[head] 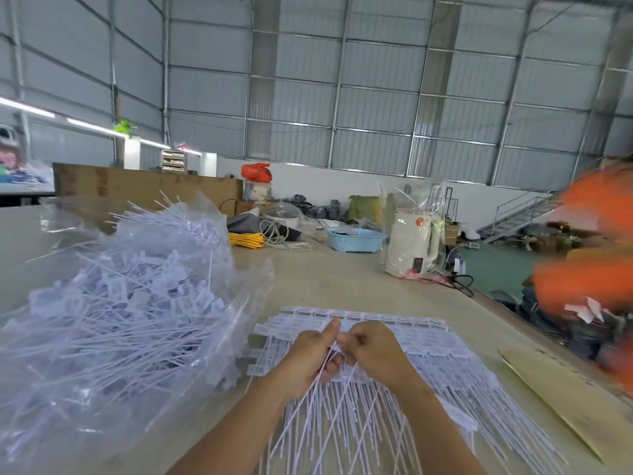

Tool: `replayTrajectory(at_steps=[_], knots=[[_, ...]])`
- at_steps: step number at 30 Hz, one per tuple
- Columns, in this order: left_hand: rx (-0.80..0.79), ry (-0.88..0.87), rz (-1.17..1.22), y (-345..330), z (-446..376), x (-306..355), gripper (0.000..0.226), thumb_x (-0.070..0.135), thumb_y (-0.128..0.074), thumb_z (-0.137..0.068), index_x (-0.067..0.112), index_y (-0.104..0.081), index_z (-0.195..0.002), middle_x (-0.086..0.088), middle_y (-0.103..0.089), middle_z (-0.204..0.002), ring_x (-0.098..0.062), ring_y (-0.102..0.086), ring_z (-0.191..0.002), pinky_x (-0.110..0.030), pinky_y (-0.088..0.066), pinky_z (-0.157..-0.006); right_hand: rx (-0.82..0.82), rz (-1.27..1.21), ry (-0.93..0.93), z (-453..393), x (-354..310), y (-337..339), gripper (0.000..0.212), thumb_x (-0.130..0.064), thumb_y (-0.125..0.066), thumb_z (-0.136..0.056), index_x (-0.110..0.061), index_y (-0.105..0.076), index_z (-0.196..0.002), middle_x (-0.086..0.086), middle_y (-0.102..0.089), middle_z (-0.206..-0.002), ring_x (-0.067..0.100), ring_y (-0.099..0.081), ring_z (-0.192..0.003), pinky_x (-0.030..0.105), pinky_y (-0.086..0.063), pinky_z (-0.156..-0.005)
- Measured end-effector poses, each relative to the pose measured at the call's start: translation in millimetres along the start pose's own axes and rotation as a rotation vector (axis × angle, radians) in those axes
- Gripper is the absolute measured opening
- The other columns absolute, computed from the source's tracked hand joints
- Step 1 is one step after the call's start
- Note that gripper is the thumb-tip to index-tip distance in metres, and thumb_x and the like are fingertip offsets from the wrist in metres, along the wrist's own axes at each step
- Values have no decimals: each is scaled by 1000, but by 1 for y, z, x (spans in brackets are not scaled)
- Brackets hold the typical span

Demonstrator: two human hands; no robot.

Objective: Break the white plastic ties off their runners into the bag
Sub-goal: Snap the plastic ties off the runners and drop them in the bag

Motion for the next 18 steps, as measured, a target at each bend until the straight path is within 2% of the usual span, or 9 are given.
replayTrajectory(at_steps=[2, 5, 8, 10, 12, 15, 18], knots=[[25, -32, -48, 1, -1, 2, 47, 43, -49, -96, 6, -61, -70, -4, -51, -45, -12, -36, -32, -15, -27, -35, -35, -40, 11, 1, 0, -2, 42, -21, -57, -93, -18, -56, -50, -4, -54, -49, 1, -44, -41, 14, -34, -51], [73, -70, -105, 4, -1, 2, 45, 44, -49, -95, 4, -58, -76, -2, -49, -45, -12, -36, -33, -17, -28, -36, -85, -40, 10, 2, -1, -3, 37, -20, -55, -94, -8, -63, -60, -6, -53, -50, 1, -45, -42, 12, -35, -51], [133, -62, -87, 7, 0, 5, 32, 38, -52, -95, 7, -56, -88, -3, -44, -46, -9, -30, -31, -15, -21, -35, -31, 13, 31, 0, -4, -2, 35, -23, -57, -92, -10, -63, -60, -5, -50, -51, 6, -44, -48, 20, -36, -55], [153, -60, -83, 7, 1, 9, 31, 34, -52, -97, 9, -54, -79, -3, -42, -44, -9, -27, -28, -13, -18, -34, 38, 127, 21, -1, -6, 0, 35, -27, -58, -91, -21, -56, -56, -7, -47, -52, 5, -42, -50, 22, -33, -52], [173, -64, -76, 7, 2, 12, 31, 30, -51, -98, 11, -53, -73, 0, -41, -38, -8, -27, -25, -11, -18, -34, 88, 265, 14, 0, -9, 1, 31, -31, -57, -90, -27, -58, -60, -6, -55, -59, 7, -49, -57, 23, -33, -52], [198, -70, -72, 7, 3, 15, 32, 27, -51, -98, 10, -51, -70, 1, -41, -34, -8, -28, -23, -9, -18, -32, 138, 407, 41, 1, -14, 2, 24, -34, -52, -91, -21, -66, -77, 3, -67, -79, 21, -60, -78, 25, -35, -58], [225, -66, -82, 7, 2, 15, 34, 26, -51, -98, 10, -51, -67, 0, -41, -36, -9, -28, -23, -9, -19, -32, 178, 470, 100, 3, -18, 3, 26, -35, -49, -92, -21, -62, -76, 4, -68, -81, 25, -61, -81, 26, -32, -58]])
Point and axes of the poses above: each hand's wrist, its own z-axis away from the middle knuckle, its own y-axis out of the back of the hand, x = y × z, the point moved 6 cm from there along -z, towards the middle knuckle
